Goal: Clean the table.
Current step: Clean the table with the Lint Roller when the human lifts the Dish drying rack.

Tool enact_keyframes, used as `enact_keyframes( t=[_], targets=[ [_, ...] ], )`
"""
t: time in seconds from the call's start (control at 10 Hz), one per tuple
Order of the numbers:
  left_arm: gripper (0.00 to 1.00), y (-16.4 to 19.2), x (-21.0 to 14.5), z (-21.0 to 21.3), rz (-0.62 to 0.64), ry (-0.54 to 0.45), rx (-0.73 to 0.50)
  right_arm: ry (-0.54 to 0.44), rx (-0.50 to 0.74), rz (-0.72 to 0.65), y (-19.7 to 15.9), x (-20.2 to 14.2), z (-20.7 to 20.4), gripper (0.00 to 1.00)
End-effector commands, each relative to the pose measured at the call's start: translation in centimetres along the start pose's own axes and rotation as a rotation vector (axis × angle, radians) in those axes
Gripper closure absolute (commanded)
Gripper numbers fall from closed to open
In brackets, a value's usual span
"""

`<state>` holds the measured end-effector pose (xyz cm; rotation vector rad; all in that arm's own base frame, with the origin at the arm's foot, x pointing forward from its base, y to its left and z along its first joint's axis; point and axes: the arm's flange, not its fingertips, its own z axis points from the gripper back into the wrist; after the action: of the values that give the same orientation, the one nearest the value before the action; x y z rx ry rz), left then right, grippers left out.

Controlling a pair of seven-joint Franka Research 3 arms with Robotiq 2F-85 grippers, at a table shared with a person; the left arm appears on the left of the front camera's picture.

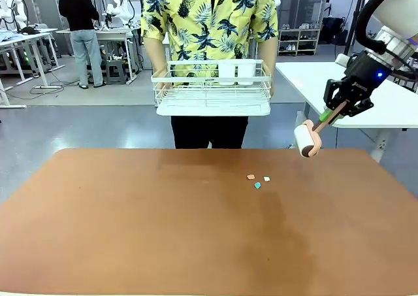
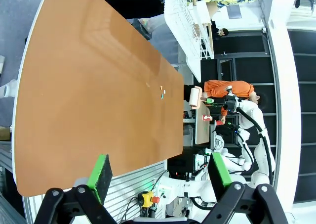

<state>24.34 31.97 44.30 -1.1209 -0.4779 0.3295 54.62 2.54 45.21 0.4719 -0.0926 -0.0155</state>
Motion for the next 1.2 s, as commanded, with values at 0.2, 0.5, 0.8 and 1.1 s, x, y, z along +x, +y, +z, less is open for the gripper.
enact_keyframes(
  t=[0.2, 0.5, 0.8, 1.1],
  targets=[
    [0.00, 0.1, 0.1, 0.4, -0.022, -0.006, -0.024, 0.010, 0.125, -0.003, -3.5, 1.3, -6.4, 0.79],
    [0.00, 0.1, 0.1, 0.4, -0.022, -0.006, -0.024, -0.010, 0.210, 0.002, -5.7, 1.3, -9.6, 0.79],
    [0.00, 0.1, 0.1, 0.4, -0.022, -0.006, -0.024, 0.008, 0.239, -0.019, -8.1, 2.0, -12.3, 0.79],
    [0.00, 0.1, 0.1, 0.4, -0.022, -0.006, -0.024, 0.089, 0.341, -0.080, -10.4, 3.0, -14.8, 0.79]
  ],
)
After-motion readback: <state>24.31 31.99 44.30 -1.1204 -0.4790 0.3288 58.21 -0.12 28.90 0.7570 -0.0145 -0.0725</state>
